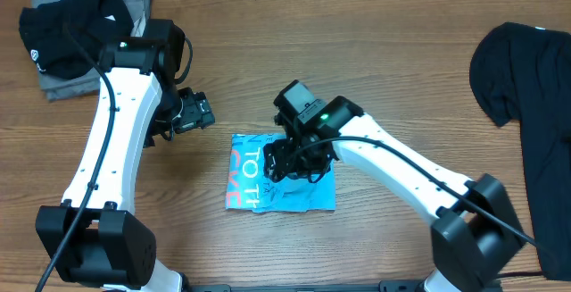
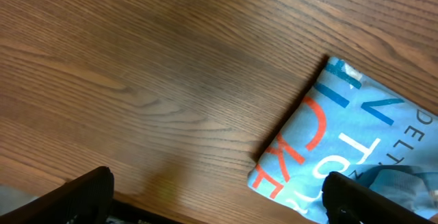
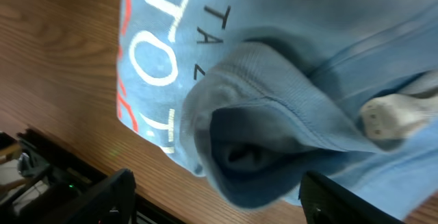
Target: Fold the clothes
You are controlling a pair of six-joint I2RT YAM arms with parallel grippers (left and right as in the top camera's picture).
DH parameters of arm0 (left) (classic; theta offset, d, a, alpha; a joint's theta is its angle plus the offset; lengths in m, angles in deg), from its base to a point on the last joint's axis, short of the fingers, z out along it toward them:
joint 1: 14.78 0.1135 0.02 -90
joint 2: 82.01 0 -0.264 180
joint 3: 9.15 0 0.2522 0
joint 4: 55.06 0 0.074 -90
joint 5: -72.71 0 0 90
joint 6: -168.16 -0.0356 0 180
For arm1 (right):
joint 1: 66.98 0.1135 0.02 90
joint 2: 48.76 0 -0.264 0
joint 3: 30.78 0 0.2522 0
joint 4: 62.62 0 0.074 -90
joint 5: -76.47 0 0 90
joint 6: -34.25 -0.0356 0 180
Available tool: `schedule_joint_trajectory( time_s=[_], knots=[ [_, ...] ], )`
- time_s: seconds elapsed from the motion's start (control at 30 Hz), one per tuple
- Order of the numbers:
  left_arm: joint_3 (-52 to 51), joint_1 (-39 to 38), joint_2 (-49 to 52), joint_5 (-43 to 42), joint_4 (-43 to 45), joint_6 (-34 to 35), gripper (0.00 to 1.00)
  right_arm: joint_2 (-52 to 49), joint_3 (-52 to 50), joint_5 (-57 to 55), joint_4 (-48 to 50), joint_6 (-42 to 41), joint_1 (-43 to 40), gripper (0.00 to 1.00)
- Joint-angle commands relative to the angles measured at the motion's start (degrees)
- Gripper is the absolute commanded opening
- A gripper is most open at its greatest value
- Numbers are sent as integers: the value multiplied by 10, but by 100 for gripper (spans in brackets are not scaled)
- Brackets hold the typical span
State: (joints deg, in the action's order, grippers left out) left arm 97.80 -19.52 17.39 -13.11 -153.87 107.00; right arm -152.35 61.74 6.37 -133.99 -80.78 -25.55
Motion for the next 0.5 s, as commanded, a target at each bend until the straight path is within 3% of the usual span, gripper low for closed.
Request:
schedule_joint_trajectory(
  time_s=[0.0, 0.1, 0.3, 0.47],
  knots=[
    [-2, 2, -6, -10, 3, 12, 100, -18, 11, 3, 3, -3, 19, 79],
    [-2, 2, -6, -10, 3, 12, 100, -25, 11, 1, 7, -6, 24, 69],
    [-2, 2, -6, -11, 2, 11, 100, -26, 11, -27, 3, -27, 24, 27],
    [-2, 2, -6, -10, 2, 11, 100, -26, 11, -48, -13, -36, 22, 4]
  ],
)
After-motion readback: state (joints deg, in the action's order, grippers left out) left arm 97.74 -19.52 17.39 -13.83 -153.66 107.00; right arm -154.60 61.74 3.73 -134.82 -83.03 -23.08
